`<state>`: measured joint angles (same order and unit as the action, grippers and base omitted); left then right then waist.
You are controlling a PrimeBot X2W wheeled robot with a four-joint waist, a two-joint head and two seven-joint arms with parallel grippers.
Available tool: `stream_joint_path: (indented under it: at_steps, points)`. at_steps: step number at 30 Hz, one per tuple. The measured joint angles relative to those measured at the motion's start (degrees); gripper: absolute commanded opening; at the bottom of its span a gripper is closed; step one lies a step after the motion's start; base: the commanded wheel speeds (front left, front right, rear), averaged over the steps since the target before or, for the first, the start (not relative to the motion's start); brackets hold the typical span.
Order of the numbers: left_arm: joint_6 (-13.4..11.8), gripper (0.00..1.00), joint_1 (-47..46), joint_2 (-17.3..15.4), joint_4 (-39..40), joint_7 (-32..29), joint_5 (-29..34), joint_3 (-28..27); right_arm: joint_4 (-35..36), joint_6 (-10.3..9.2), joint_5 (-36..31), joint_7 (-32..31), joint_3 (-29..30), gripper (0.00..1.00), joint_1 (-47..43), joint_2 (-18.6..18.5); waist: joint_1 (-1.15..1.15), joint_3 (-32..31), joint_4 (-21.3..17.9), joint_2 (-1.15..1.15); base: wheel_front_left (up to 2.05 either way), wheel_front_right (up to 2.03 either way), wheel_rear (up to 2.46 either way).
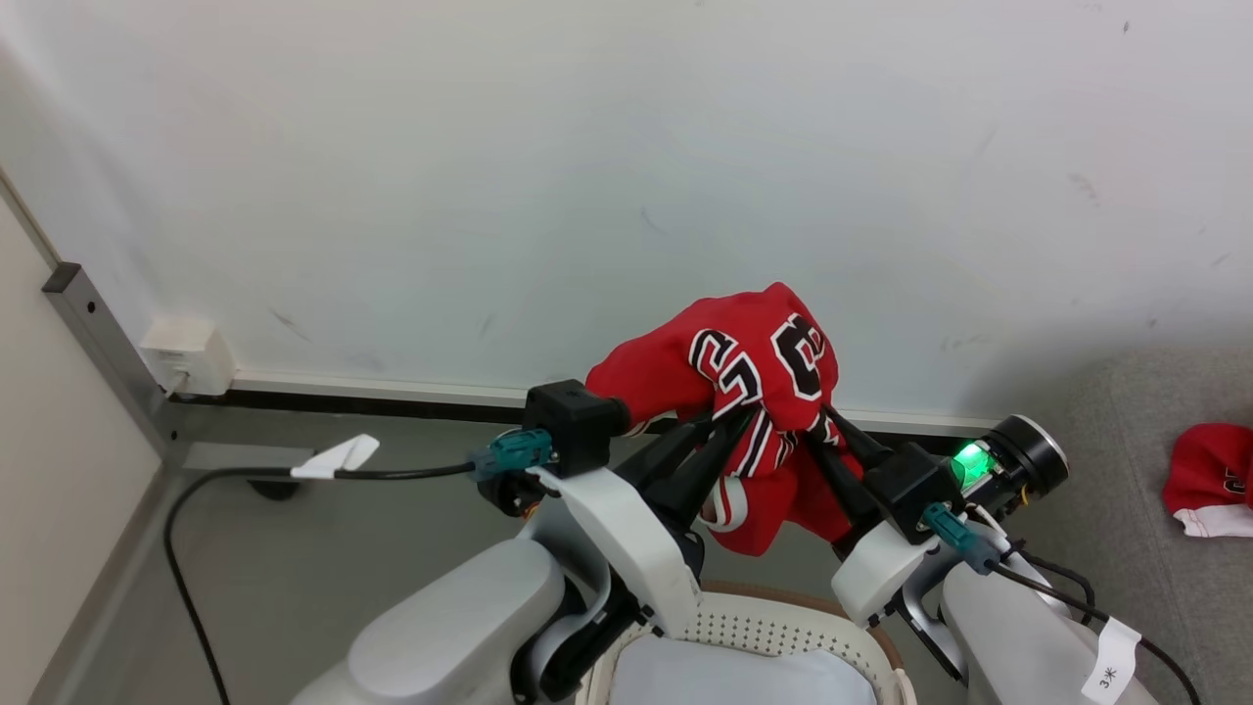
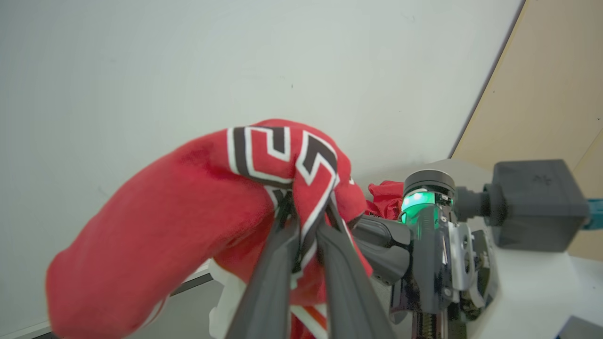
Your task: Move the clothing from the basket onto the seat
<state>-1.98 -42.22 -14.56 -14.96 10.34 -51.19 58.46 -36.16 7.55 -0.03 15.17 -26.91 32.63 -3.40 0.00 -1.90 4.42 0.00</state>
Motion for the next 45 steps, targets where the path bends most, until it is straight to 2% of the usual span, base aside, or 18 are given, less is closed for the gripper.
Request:
stream_joint_path:
  at_steps: [11,12,14,15,16,22,28,35,45]
  points:
    - [-0.69,0.0,1.19,-0.85,-1.27,0.81,-0.25,-0.21,4.32,0.0,8.64,0.0,3.55,0.0,-4.97,0.31,0.0,0.46,-1.2,0.0,0.0,0.0,0.0]
    - [-1.05,0.11,1.24,-1.0,-1.26,0.79,0.08,0.15,4.93,0.0,9.15,0.01,4.13,0.0,-5.65,0.34,0.0,0.56,-1.41,0.0,0.0,0.0,0.0]
    - [-1.36,0.61,1.42,-1.13,-0.83,0.8,0.35,0.65,6.24,0.0,10.84,0.0,5.81,0.0,-7.08,0.35,0.0,0.76,-1.86,0.0,0.0,0.0,0.0]
    - [-1.62,0.95,1.61,-1.12,-0.45,0.8,0.43,0.85,6.95,0.0,11.79,0.0,6.62,0.0,-7.7,0.35,0.0,0.86,-2.12,0.0,0.0,0.0,0.0]
    - [-1.68,1.0,1.79,-1.13,-0.12,0.81,0.54,0.99,7.62,0.0,12.7,0.0,7.46,0.0,-8.3,0.33,0.0,0.98,-2.38,0.0,0.0,0.0,0.0]
    - [-1.86,1.0,3.0,-1.56,1.04,1.27,1.0,1.67,10.6,0.0,16.72,-0.03,10.61,0.0,-10.87,0.4,0.0,1.67,-4.41,0.0,0.0,0.0,0.0]
    - [-2.63,1.0,3.67,-2.37,1.71,2.31,2.21,1.59,13.7,0.0,17.34,-0.03,12.83,0.0,-11.67,-0.58,0.0,2.07,-7.84,0.0,0.0,0.0,0.0]
    - [-4.04,1.0,3.82,-3.39,3.3,3.68,5.36,1.31,19.56,0.0,18.66,-0.02,16.18,0.0,-12.38,-1.96,0.0,2.75,-13.78,0.0,0.0,0.0,0.0]
    - [-3.34,1.0,5.02,-4.53,4.79,4.64,10.23,-0.02,24.68,0.0,22.8,-0.4,19.75,0.0,-18.84,-2.09,0.0,4.44,-23.35,0.0,0.0,0.0,0.0]
